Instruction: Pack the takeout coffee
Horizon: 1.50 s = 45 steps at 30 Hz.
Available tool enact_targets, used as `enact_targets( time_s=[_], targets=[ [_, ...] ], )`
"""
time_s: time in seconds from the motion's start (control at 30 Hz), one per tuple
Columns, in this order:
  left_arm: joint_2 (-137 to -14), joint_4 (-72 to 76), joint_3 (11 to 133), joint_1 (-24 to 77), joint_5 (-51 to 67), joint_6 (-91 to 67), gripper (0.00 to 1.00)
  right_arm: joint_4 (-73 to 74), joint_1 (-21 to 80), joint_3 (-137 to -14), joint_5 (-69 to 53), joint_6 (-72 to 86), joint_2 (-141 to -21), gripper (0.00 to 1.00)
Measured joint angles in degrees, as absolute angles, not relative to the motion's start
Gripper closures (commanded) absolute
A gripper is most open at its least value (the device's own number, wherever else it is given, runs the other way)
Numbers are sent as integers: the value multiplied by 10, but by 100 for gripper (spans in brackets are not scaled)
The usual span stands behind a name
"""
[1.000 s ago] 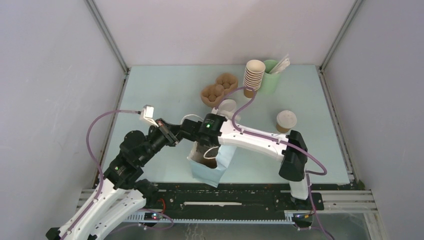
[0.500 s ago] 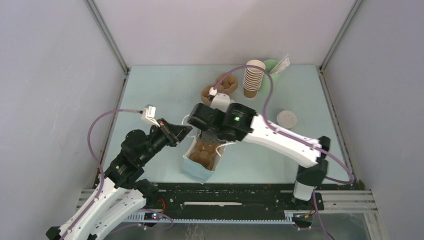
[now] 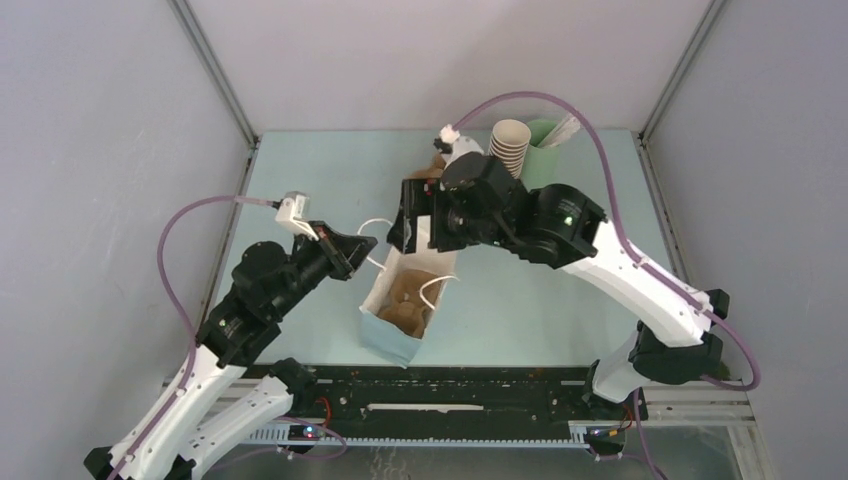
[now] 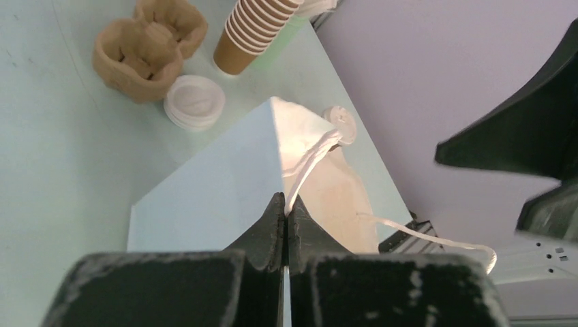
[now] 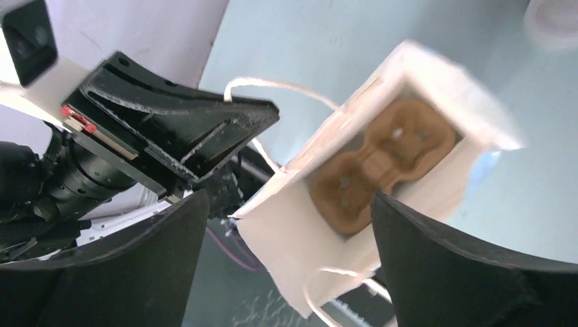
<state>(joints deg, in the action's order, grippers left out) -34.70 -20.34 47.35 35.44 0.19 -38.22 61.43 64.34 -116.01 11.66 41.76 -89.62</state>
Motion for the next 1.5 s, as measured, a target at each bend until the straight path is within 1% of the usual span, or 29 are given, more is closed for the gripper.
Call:
enact_targets(
  time_s=[0.1, 0.17, 0.33, 0.43, 0.5, 0.63, 0.7, 0.87, 1.03, 1.07, 1.1, 1.13, 1.2, 1.27, 1.3, 1.33, 1.4, 1.43, 1.5],
  targets=[
    [-358, -213, 502, 354, -4, -352, 100, 609, 626, -1183, 134, 396, -884, 0],
    [-366, -215, 515, 354, -4, -336, 100, 606, 604, -1169, 151, 403, -855, 0],
    [-384, -218, 520, 354, 4, -318, 100, 608, 505, -1061, 156, 483, -749, 0],
    [-391, -218, 520, 354, 11, -317, 100, 616, 478, -999, 133, 536, -731, 2],
    [-395, -216, 520, 354, 18, -317, 100, 615, 481, -982, 117, 560, -744, 5],
    [-402, -215, 520, 354, 35, -321, 100, 606, 500, -976, 113, 600, -821, 12],
    [-402, -213, 520, 354, 40, -321, 100, 608, 511, -966, 113, 622, -846, 12],
    [-402, -211, 520, 354, 53, -321, 100, 622, 535, -957, 115, 672, -867, 16],
    [-401, -211, 520, 354, 62, -321, 100, 641, 558, -996, 123, 693, -898, 23],
    [-400, -211, 520, 354, 62, -321, 100, 642, 564, -1002, 128, 696, -904, 26],
    [-399, -211, 520, 354, 62, -321, 100, 643, 572, -1003, 130, 700, -907, 30],
    [-397, -211, 520, 354, 62, -321, 100, 647, 580, -1002, 130, 705, -909, 37],
    [-396, -211, 520, 354, 57, -325, 100, 655, 601, -1001, 130, 715, -910, 45],
    [-396, -212, 521, 354, 48, -330, 100, 657, 612, -1001, 129, 724, -910, 57],
    [-396, -214, 522, 354, 44, -332, 100, 659, 617, -1001, 130, 725, -910, 64],
    [-396, -216, 523, 354, 41, -333, 100, 663, 621, -1002, 132, 729, -911, 73],
    [-396, -220, 523, 354, 34, -335, 100, 680, 622, -1011, 141, 726, -914, 94],
    [-395, -223, 524, 354, 31, -335, 100, 691, 620, -1023, 147, 722, -917, 100],
    [-393, -237, 535, 354, 27, -335, 100, 715, 617, -1059, 162, 711, -928, 100]
  ],
)
